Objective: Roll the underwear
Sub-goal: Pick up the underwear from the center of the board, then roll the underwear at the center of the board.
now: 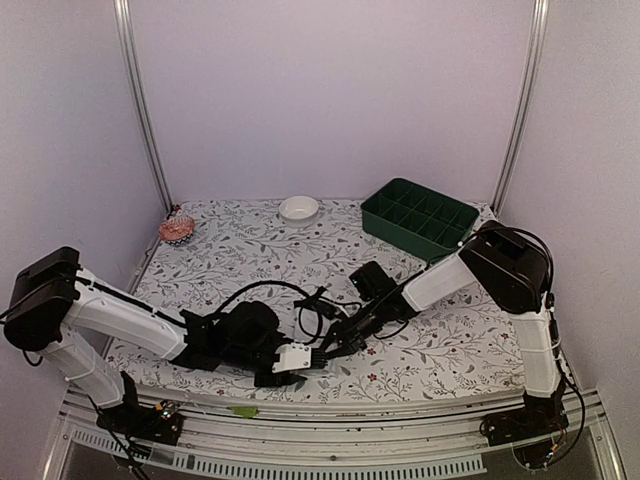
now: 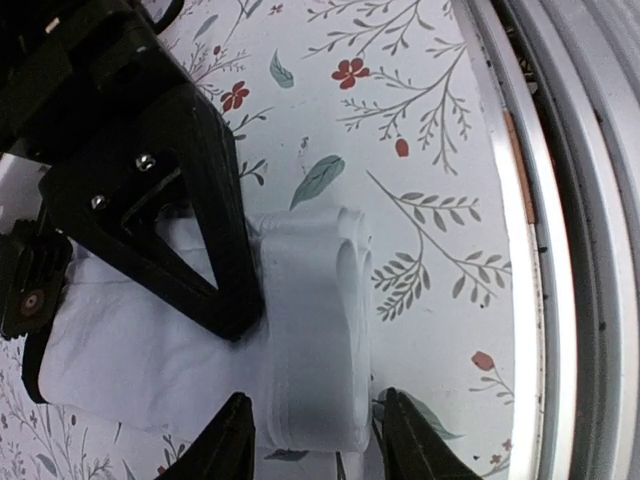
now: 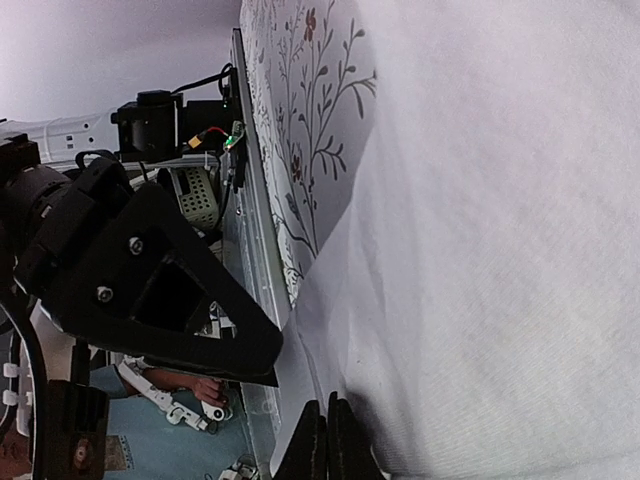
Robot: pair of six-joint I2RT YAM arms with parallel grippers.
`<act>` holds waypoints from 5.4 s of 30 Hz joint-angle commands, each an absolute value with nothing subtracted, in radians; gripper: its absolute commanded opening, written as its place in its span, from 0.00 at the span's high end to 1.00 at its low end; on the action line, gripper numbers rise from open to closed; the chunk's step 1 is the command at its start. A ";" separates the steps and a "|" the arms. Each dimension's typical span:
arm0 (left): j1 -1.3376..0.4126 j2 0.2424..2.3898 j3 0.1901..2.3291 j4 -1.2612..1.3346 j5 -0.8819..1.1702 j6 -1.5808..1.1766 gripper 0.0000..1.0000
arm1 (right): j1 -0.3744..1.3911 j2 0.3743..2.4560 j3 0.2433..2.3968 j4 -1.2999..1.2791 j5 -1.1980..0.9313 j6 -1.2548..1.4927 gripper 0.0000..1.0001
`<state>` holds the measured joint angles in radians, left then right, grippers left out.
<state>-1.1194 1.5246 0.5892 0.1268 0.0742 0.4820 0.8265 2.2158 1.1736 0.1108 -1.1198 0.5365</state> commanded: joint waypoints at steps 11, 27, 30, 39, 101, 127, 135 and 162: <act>-1.158 1.730 0.661 0.161 0.017 0.645 0.83 | 0.823 2.244 1.102 0.069 -1.040 0.486 0.95; -1.084 1.664 0.803 -0.244 0.421 0.503 1.00 | 0.834 1.513 0.659 0.271 -0.498 0.259 0.35; -1.031 1.726 0.877 -0.330 0.544 0.492 1.00 | 0.879 1.425 0.596 0.268 -0.451 0.186 0.29; -0.894 1.889 1.069 -0.502 0.749 0.476 1.00 | 1.064 1.461 0.606 0.255 -0.329 -0.071 0.29; -0.912 1.061 0.442 -0.088 0.249 0.488 0.40 | 0.977 2.212 1.285 -0.267 -0.942 0.198 1.00; -1.238 1.470 0.482 0.213 -0.173 0.549 0.51 | 0.923 2.435 1.390 -0.382 -1.118 0.320 1.00; -1.244 1.582 0.557 0.116 -0.209 0.624 0.79 | 0.922 2.425 1.395 -0.378 -1.127 0.314 1.00; -0.838 1.792 0.932 -0.494 0.705 0.575 1.00 | 0.977 1.519 0.721 0.193 -0.461 -0.031 0.41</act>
<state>-0.8730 1.7180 0.8761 -0.3622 0.5419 0.5823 0.8944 1.5249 0.7322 0.1715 -0.6056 0.1555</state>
